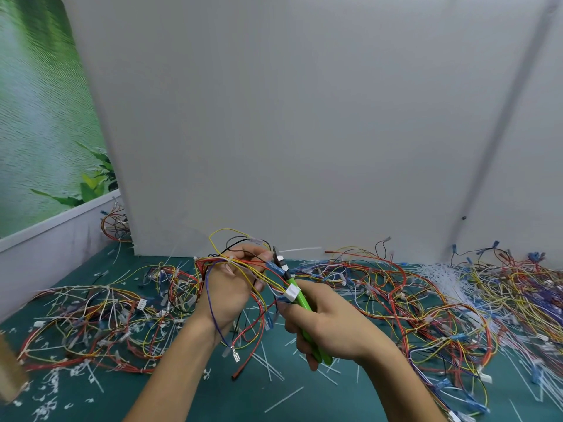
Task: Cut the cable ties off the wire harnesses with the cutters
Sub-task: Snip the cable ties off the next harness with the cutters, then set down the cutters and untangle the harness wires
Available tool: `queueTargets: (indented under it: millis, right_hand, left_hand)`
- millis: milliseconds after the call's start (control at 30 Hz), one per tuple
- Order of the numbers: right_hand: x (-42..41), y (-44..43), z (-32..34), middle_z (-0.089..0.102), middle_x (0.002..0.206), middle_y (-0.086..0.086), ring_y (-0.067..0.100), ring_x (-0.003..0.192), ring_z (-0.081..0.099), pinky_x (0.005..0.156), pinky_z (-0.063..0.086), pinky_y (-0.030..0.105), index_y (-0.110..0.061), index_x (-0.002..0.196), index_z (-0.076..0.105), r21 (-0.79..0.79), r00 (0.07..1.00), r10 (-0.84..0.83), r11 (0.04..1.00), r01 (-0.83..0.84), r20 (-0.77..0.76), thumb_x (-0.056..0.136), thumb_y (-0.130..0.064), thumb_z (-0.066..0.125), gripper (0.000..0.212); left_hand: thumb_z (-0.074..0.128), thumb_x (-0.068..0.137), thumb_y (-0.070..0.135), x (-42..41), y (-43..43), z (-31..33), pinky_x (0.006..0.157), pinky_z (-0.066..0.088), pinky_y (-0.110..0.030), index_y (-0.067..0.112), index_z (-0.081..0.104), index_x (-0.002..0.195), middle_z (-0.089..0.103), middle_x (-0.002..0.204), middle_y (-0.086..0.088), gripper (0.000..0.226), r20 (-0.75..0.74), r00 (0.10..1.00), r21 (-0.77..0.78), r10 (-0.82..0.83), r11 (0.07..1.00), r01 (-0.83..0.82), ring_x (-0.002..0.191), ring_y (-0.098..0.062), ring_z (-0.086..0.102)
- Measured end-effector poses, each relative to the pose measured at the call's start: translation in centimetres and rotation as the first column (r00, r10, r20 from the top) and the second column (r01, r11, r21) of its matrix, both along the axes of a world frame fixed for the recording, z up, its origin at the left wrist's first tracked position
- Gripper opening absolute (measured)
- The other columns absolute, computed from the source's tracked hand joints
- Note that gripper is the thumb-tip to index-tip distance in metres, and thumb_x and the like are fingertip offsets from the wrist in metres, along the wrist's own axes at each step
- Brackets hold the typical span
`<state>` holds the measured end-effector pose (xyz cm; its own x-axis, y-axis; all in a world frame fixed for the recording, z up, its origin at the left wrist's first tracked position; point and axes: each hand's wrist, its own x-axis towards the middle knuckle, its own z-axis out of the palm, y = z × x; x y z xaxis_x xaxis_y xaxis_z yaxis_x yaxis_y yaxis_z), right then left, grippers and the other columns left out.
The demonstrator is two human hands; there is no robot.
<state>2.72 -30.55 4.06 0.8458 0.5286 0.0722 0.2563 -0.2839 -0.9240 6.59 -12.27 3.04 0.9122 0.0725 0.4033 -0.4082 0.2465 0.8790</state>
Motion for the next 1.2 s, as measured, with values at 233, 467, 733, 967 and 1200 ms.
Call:
queueTargets:
  millis: [233,467,733,967,1200]
  right_hand:
    - [0.1,0.2,-0.1,0.055,0.074,0.001,0.020,0.048,0.052,0.047,0.050,0.035,-0.019,0.089,0.055,0.064,0.998,-0.057,0.996,0.056,0.016,0.089,-0.027,0.057,0.009]
    - [1.6,-1.8,0.1,0.051,0.070,0.005,0.019,0.046,0.047,0.044,0.045,0.031,-0.008,0.098,0.055,0.211,0.940,-0.261,0.928,0.308,-0.221,0.094,-0.019,0.060,0.014]
    - [3.3,-3.2,-3.4,0.065,0.091,0.001,0.020,0.069,0.065,0.067,0.060,0.033,-0.021,0.103,0.055,-0.816,0.968,-0.248,0.568,0.109,-0.043,0.086,-0.059,0.063,0.042]
    - [4.2,-0.8,-7.4,0.062,0.126,0.005,0.026,0.109,0.060,0.081,0.044,0.033,-0.020,0.120,0.055,-0.877,0.974,-0.225,0.472,0.084,-0.027,0.084,-0.057,0.068,0.054]
    - [4.1,-0.2,-8.3,0.046,0.145,0.018,0.035,0.133,0.049,0.104,0.044,0.039,-0.007,0.143,0.044,-0.897,0.967,-0.253,0.431,0.097,-0.017,0.092,-0.049,0.064,0.069]
  left_hand:
    - [0.056,0.094,-0.008,0.1,0.1,0.2,0.046,0.040,-0.018,-0.001,0.064,0.085,0.059,0.054,0.004,0.014,0.001,0.999,0.005,-0.052,0.999,0.052,0.044,-0.006,0.046]
    - [0.063,0.091,-0.006,-0.4,-0.2,0.1,0.053,0.036,-0.027,0.013,0.073,0.082,0.053,0.054,0.003,0.024,-0.059,0.998,0.159,-0.029,0.987,0.038,0.045,-0.009,0.041]
    - [0.072,0.084,0.013,-1.0,0.2,0.3,0.050,0.034,-0.025,0.018,0.075,0.077,0.050,0.053,0.007,0.009,-0.118,0.972,0.171,-0.203,0.960,0.221,0.046,-0.012,0.036]
    - [0.071,0.086,0.015,-1.1,-0.1,0.1,0.048,0.038,-0.022,0.021,0.076,0.080,0.054,0.054,0.007,0.010,-0.114,0.959,0.191,-0.258,0.942,0.276,0.044,-0.010,0.041]
    - [0.070,0.091,0.015,-1.5,-0.8,0.1,0.050,0.036,-0.025,0.024,0.073,0.079,0.046,0.052,0.004,0.016,-0.153,0.945,0.247,-0.289,0.915,0.320,0.043,-0.012,0.036]
